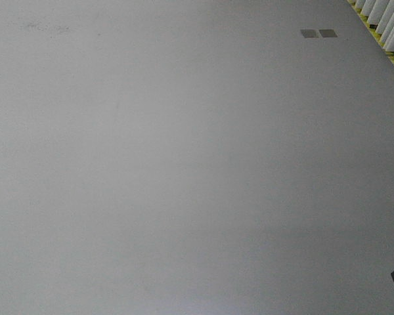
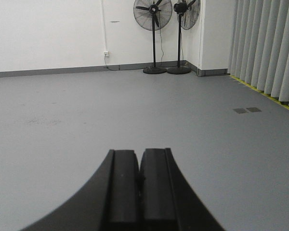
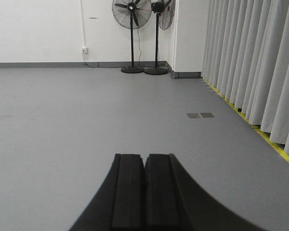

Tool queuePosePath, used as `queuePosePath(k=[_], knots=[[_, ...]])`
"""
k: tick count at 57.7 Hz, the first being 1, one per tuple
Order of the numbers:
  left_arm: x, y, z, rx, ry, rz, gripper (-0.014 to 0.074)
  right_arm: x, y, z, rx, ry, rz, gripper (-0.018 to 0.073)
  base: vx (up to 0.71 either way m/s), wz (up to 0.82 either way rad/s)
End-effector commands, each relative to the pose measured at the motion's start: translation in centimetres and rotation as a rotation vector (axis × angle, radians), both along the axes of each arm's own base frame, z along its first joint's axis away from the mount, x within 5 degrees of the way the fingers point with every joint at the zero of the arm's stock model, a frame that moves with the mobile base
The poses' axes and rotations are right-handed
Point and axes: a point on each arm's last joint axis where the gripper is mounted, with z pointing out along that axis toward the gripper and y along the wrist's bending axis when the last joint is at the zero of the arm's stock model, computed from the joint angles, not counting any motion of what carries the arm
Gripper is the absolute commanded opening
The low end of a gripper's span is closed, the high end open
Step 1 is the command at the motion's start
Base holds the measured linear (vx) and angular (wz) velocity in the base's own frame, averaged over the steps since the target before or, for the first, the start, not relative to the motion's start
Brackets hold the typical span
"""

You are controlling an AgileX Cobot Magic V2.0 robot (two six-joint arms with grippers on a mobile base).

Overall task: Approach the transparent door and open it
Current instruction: 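Drive the base forward across the grey floor, arms held still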

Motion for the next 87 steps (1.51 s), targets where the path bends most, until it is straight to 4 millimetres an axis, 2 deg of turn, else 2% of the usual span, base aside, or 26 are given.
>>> queuePosePath(k=[1, 53, 87], knots=[[-0.05, -0.07, 0.32, -0.015, -0.082, -0.01, -0.0006, -0.08, 0.01, 0.71, -0.017, -0.095, -0.001, -0.0006, 0.0, 0.0], [-0.05, -0.07, 0.32, -0.015, -0.082, -0.01, -0.0006, -0.08, 0.01, 0.71, -0.017, -0.095, -0.001, -0.0006, 0.01, 0.0], [-0.05, -0.07, 0.32, -0.015, -0.082, -0.01, -0.0006, -0.08, 0.01, 0.71, -0.017, -0.095, -0.001, -0.0006, 0.17, 0.05]])
